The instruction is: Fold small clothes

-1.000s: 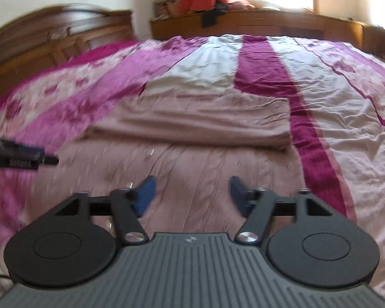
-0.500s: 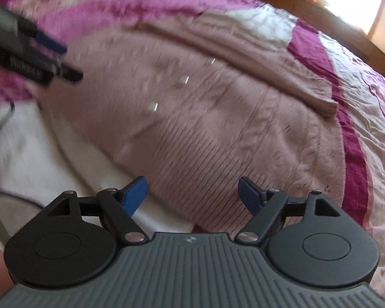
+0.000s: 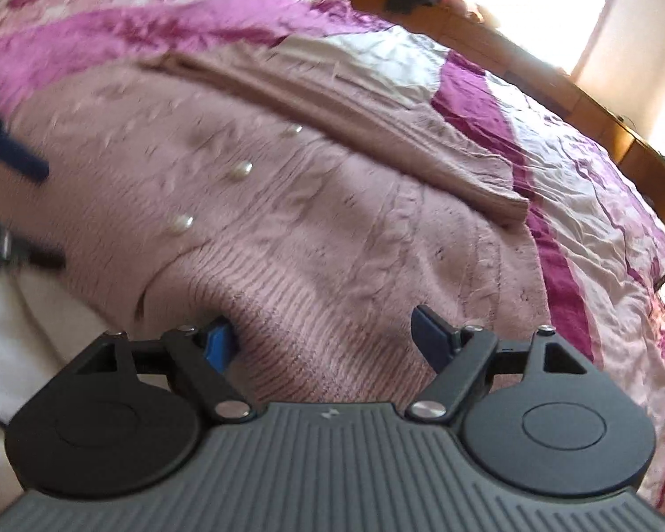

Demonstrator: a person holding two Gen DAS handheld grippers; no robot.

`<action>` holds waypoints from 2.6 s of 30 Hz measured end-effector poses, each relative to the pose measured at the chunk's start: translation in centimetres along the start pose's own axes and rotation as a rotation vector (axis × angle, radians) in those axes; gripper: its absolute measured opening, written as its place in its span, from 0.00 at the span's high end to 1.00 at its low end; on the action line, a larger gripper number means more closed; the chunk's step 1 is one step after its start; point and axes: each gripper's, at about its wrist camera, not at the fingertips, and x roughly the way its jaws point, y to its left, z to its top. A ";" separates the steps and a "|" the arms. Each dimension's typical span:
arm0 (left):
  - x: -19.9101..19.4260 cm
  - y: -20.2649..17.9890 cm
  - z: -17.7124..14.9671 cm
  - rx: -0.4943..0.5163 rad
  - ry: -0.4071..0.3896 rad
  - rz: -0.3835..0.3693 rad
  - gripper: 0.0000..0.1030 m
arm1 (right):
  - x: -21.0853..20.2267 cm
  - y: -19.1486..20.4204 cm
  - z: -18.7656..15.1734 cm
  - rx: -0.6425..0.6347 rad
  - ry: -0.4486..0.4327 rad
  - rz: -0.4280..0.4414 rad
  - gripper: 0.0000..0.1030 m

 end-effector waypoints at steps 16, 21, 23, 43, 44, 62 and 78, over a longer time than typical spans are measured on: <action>1.6 -0.1 0.8 0.035 -0.079 0.117 0.20 | 0.5 -2.2 0.8 0.173 -0.056 0.010 0.20; 2.1 0.3 1.3 0.004 -0.087 0.112 0.25 | 1.1 -2.3 0.6 0.193 -0.044 0.032 0.25; 2.1 0.5 1.6 -0.011 -0.094 0.090 0.36 | 1.3 -2.3 0.5 0.197 -0.038 0.046 0.32; -0.6 2.9 7.4 -0.121 -0.269 0.042 0.87 | 0.6 -5.9 4.8 0.377 -0.184 0.155 0.83; -0.7 3.1 7.9 -0.123 -0.281 0.046 0.87 | 0.6 -6.0 5.2 0.381 -0.195 0.153 0.83; 0.1 6.1 15.2 -0.121 -0.452 0.141 0.87 | 3.1 -10.2 12.5 0.479 -0.358 0.132 0.86; 6.1 9.1 21.2 -0.141 -0.473 0.195 0.87 | 11.3 -13.8 18.6 0.500 -0.369 0.090 0.86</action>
